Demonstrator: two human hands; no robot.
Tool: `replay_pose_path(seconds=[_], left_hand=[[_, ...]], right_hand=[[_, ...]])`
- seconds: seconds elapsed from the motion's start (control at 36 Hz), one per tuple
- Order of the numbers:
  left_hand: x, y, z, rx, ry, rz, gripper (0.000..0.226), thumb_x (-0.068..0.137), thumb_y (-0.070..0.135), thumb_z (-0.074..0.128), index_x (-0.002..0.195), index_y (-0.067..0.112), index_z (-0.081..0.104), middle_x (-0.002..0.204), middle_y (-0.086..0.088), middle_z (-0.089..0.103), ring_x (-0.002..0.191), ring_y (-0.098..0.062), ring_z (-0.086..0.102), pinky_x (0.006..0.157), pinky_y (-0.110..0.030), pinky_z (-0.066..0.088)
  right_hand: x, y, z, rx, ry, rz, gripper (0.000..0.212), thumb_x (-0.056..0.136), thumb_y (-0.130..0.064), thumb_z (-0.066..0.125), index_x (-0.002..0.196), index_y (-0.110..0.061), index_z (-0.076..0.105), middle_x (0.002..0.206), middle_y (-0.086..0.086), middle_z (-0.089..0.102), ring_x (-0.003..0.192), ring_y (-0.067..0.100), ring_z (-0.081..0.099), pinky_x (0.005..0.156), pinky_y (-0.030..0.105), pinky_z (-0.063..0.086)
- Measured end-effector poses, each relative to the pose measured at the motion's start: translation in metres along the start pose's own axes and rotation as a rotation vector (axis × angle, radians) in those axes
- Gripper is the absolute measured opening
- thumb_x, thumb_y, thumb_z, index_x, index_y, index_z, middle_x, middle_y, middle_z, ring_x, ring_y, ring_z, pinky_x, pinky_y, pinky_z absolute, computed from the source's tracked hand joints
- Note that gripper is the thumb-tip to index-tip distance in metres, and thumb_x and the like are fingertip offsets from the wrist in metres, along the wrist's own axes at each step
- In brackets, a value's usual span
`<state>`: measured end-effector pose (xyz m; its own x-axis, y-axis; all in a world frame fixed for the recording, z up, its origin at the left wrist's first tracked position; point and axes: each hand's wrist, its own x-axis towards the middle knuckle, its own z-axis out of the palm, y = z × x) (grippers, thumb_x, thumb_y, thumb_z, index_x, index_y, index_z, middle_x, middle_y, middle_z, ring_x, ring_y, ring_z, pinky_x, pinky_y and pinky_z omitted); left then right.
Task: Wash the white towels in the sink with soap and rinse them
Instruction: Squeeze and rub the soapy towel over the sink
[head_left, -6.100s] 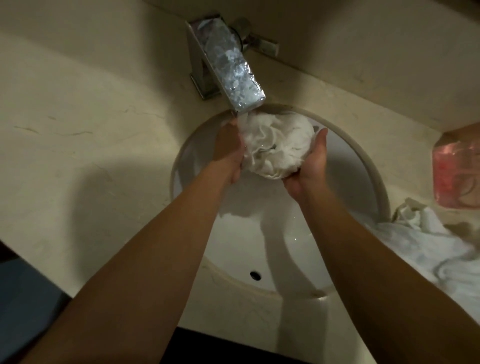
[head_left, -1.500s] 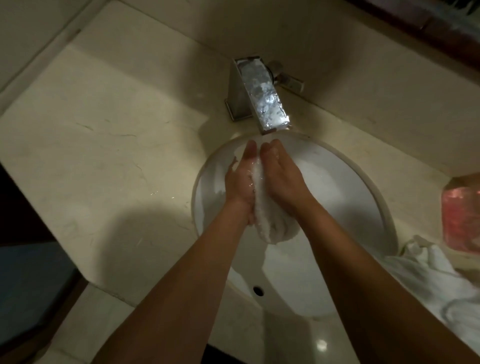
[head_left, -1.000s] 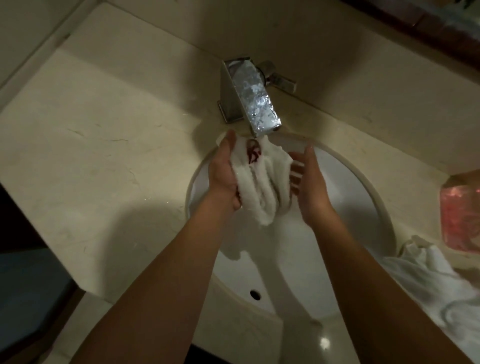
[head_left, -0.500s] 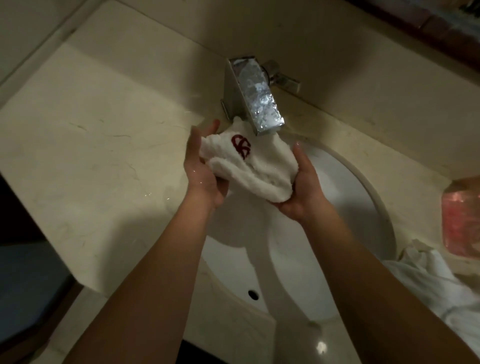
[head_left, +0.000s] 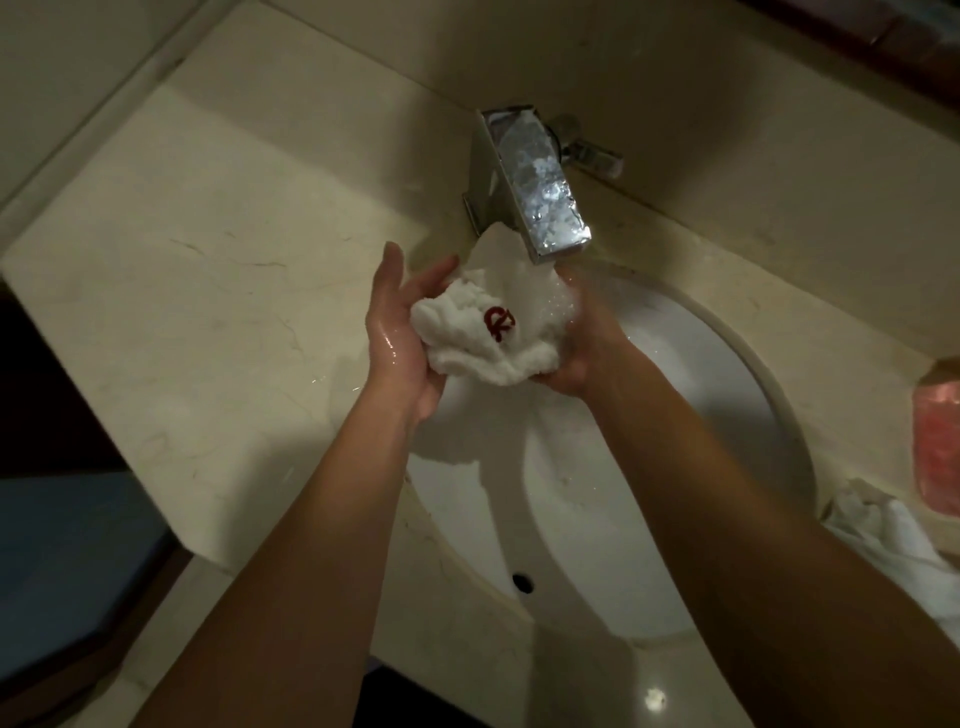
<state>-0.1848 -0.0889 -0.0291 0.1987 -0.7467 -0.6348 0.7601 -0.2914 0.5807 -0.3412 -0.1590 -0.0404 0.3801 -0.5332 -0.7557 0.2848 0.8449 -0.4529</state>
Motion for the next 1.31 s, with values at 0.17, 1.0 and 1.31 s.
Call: replay_pose_path(seconds=[0.17,1.0,1.31], left_hand=[[-0.004,-0.010,0.018,-0.064,0.104,-0.015,0.068,0.092,0.074,0.054,0.111,0.009,0.066,0.095,-0.010,0.075,0.097,-0.032,0.073,0.099,-0.047,0.055],[0.001,-0.054,0.039,-0.305,0.114,0.038,0.066,0.102,0.063,0.050,0.132,0.007,0.068,0.127,-0.016,0.073,0.118,-0.034,0.070,0.115,-0.055,0.046],[0.015,-0.059,0.045,-0.292,0.168,-0.071,0.085,0.074,0.074,0.078,0.139,0.021,0.067,0.131,-0.010,0.074,0.120,-0.035,0.071,0.113,-0.055,0.049]], right_hand=[[-0.008,-0.002,-0.029,0.065,-0.086,-0.151,0.029,0.082,-0.032,0.067,0.101,-0.014,0.079,0.097,0.009,0.076,0.088,0.028,0.074,0.076,0.036,0.062],[-0.040,0.017,-0.056,0.011,-0.048,-0.073,0.086,0.086,-0.079,0.047,0.140,-0.015,0.066,0.140,0.017,0.068,0.130,0.039,0.065,0.118,0.063,0.039],[-0.035,0.009,-0.058,0.055,-0.073,-0.167,0.063,0.094,-0.030,0.070,0.148,0.000,0.057,0.142,0.024,0.063,0.125,0.037,0.067,0.097,0.045,0.058]])
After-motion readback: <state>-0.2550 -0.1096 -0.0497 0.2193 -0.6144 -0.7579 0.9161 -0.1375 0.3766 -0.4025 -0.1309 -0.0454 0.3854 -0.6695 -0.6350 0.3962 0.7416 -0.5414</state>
